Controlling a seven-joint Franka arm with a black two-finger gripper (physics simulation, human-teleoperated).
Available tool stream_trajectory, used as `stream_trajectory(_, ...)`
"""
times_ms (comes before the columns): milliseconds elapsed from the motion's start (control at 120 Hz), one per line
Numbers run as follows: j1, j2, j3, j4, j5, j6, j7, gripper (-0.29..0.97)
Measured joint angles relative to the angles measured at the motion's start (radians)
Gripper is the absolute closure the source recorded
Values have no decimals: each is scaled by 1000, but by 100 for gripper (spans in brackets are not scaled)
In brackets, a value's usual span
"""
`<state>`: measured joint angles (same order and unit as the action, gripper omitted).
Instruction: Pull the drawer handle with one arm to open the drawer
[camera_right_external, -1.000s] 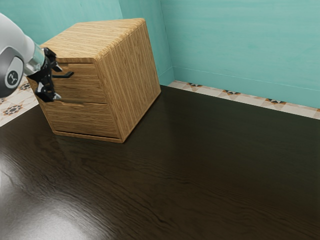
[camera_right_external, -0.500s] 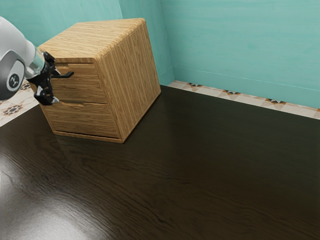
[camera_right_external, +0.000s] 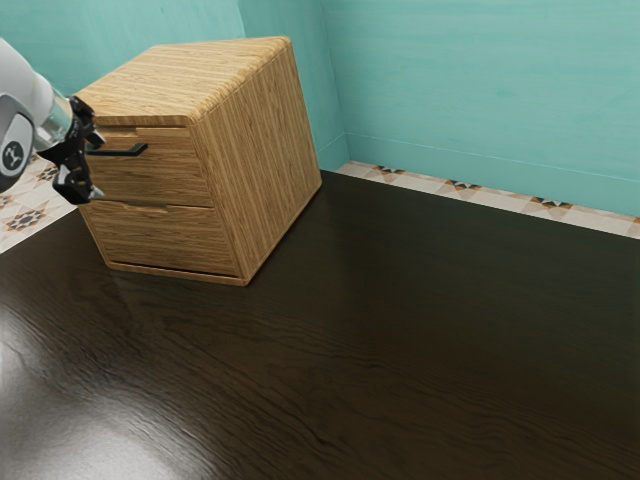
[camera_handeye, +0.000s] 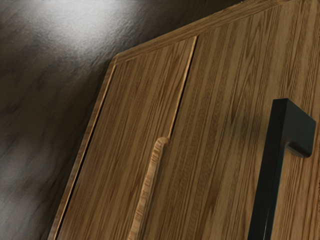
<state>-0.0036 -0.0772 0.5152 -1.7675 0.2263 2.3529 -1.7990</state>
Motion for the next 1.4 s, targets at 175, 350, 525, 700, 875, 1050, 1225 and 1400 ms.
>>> stream_trajectory(175,-9,-14,30,0,16,0,2,0)
stream_trajectory(350,-506,-74,470,4,94,0,-2,0)
stream_trajectory(525,-786,-139,714,13,162,0,-10,0)
stream_trajectory(700,-852,-171,770,13,207,-1,-19,0)
stream_trajectory(875,-860,-178,773,8,251,-1,-23,0)
stream_trajectory(1050,-877,-207,784,-1,287,-6,-27,0)
stream_trajectory(1225,-938,-207,844,-4,297,-10,-32,0)
stream_trajectory(1400,-944,-207,853,-4,299,-11,-35,0)
